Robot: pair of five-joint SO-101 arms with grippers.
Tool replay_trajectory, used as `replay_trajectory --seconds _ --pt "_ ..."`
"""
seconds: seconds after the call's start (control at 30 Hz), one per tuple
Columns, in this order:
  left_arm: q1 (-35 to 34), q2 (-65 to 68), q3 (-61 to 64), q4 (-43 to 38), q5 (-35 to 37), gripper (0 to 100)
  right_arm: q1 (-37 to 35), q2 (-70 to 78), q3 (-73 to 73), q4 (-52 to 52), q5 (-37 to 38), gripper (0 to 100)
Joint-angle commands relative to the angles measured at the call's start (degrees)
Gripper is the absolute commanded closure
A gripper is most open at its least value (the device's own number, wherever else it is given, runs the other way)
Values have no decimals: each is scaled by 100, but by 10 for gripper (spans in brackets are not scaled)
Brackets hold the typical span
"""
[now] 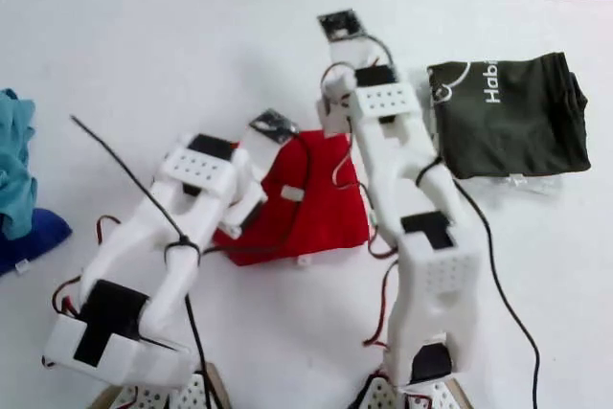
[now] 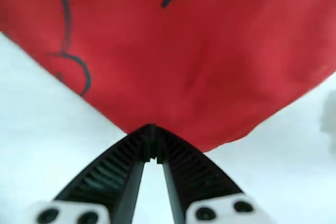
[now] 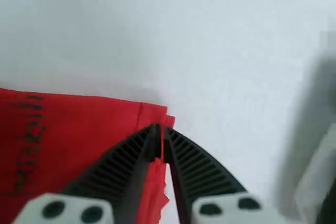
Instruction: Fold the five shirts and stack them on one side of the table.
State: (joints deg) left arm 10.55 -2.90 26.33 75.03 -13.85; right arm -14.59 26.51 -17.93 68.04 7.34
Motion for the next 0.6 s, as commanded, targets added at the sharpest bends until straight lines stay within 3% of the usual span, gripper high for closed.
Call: replay_trajectory --seconds 0.0,0.13,0.33,0.57 --pt "-62 -360 -769 343 -44 975 154 -1253 475 180 62 979" --pt "-589 -413 -1095 -26 -44 975 198 -2536 2382 -215 62 979" --pt "-941 870 -1420 -853 -9 975 -22 -4822 6048 -1974 88 979" --pt "-1125 2505 -2563 -862 132 975 -488 -5349 7112 -2141 88 979"
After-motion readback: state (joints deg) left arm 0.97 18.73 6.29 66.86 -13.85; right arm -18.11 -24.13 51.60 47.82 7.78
